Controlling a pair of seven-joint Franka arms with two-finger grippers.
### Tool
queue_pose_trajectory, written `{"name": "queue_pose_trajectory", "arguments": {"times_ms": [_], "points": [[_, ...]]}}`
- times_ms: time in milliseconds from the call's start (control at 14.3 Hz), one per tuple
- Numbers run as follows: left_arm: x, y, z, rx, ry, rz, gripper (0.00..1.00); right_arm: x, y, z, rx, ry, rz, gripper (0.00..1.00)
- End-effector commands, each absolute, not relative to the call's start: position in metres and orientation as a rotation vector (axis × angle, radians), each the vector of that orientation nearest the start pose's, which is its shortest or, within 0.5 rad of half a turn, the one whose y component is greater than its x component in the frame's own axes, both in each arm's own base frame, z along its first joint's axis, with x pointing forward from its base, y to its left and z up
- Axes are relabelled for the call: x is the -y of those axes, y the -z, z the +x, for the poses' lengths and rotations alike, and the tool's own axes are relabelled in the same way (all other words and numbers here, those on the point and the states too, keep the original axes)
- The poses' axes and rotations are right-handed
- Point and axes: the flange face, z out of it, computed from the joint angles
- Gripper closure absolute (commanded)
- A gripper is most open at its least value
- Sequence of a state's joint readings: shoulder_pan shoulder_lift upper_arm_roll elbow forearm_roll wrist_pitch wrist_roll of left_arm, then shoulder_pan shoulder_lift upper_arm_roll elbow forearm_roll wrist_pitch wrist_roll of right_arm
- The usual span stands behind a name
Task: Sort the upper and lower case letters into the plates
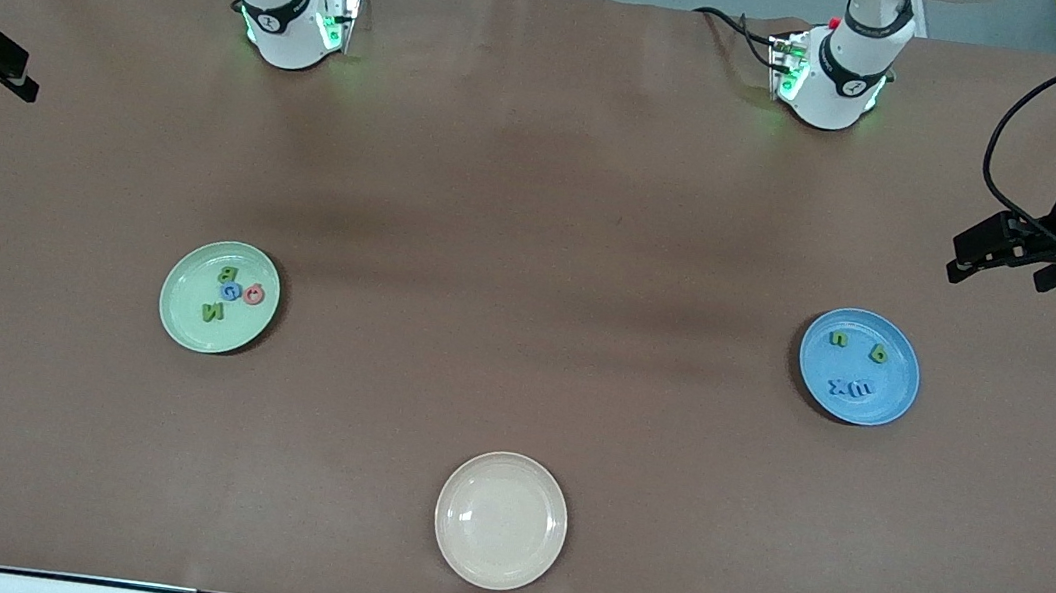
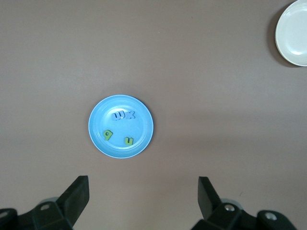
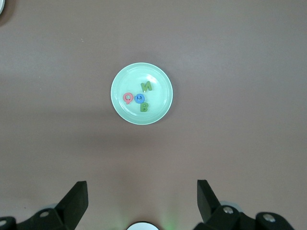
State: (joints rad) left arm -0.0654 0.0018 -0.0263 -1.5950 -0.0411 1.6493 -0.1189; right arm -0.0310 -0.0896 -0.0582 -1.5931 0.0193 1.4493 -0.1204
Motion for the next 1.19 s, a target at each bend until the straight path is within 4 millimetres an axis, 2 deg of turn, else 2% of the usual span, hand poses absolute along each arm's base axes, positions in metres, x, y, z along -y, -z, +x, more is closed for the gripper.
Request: {"name": "queue_pose_trajectory", "arguments": {"times_ms": [0,349,558,1117], "points": [[0.052,-0.626,0.56,0.047,0.071,-3.168,0.0,0.048,-0.652,0.503,0.056,-0.078,-3.093,0.0],[0.05,-0.628,0.559,0.05,0.076,-3.168,0.0,0.049,-0.653,0.505,0.056,-0.059,-3.106,0.0],[0.041,-0.628,0.56,0.062,0.077,-3.168,0.0,0.049,-0.654,0.506,0.06,-0.046,-3.115,0.0],[0.042,-0.631,0.555,0.057,0.103,-3.167,0.0,0.052,-0.653,0.505,0.06,-0.055,-3.134,0.0]]}}
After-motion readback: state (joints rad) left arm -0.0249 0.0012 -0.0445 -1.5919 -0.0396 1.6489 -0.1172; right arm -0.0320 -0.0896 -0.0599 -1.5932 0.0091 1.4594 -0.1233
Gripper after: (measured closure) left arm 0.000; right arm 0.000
